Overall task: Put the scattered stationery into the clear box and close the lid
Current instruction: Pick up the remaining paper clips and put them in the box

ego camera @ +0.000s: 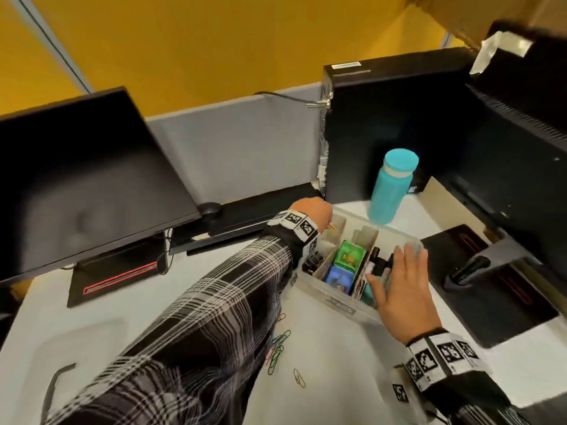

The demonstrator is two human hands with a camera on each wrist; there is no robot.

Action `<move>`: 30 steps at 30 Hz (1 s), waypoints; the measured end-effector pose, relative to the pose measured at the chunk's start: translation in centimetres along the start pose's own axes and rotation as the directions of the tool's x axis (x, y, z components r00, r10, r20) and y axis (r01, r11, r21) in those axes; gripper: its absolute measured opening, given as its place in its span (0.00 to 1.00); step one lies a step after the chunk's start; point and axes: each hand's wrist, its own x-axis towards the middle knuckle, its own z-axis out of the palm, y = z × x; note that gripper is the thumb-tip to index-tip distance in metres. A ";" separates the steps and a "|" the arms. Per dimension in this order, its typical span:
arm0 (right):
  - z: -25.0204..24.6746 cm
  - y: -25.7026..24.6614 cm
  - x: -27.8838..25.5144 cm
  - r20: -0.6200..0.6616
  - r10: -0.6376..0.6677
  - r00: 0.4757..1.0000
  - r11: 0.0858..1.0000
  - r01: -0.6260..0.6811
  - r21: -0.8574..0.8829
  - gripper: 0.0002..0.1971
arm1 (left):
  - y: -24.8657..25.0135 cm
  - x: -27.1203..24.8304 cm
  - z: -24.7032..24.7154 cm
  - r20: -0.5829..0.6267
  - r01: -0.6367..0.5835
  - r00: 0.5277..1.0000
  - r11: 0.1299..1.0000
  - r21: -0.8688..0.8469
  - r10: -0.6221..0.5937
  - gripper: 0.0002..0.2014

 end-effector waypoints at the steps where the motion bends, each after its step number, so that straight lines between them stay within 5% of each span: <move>1: 0.0 0.0 0.0 0.005 0.003 1.000 1.000 -0.003 0.006 0.40 | 0.3 0.5 0.1 0.028 0.014 1.000 1.000 0.013 -0.014 0.13; 8: 0.2 0.2 -0.1 0.008 -0.002 1.000 0.998 0.002 0.055 0.38 | 0.3 1.4 0.1 0.139 -0.066 0.988 0.996 -0.058 0.074 0.19; 14: -0.9 -0.7 -0.7 -0.001 -0.028 1.000 1.000 0.028 0.004 0.35 | -4.4 -5.6 0.9 -0.191 -0.048 0.981 0.944 -0.325 -0.016 0.16; 17: -1.9 -3.8 -2.3 -0.109 -0.221 0.969 0.971 0.229 0.071 0.31 | -7.9 -11.0 3.8 -0.281 0.020 0.946 0.897 -0.442 -0.160 0.14; 20: -1.2 -7.6 -4.7 -0.232 -0.551 0.802 0.778 0.594 0.205 0.18 | -11.3 -16.2 9.0 -0.133 0.203 0.947 0.867 -0.455 -0.292 0.13; 21: -0.5 -8.5 -5.5 -0.197 -0.625 0.755 0.720 0.656 0.227 0.15 | -12.2 -17.8 10.8 -0.049 0.263 0.949 0.867 -0.424 -0.312 0.14; 23: 1.5 -9.4 -6.8 0.060 -0.626 0.777 0.755 0.586 0.294 0.10 | -13.1 -20.7 14.2 0.113 0.339 0.941 0.864 -0.372 -0.320 0.16; 24: 2.8 -9.3 -7.1 0.259 -0.545 0.797 0.831 0.474 0.291 0.11 | -13.3 -22.0 15.7 0.173 0.363 0.931 0.850 -0.381 -0.320 0.18; 26: 5.6 -8.5 -7.6 0.604 -0.315 0.732 0.947 0.283 0.152 0.18 | -13.5 -24.3 18.4 0.244 0.395 0.917 0.795 -0.460 -0.314 0.21; 28: 7.8 -7.8 -8.3 0.730 -0.172 0.661 0.980 0.192 0.057 0.22 | -13.3 -25.7 20.3 0.276 0.430 0.903 0.715 -0.552 -0.329 0.24; 30: 9.5 -8.1 -8.9 0.707 -0.139 0.693 0.990 0.105 0.091 0.19 | -13.1 -26.3 21.7 0.277 0.451 0.892 0.652 -0.609 -0.358 0.23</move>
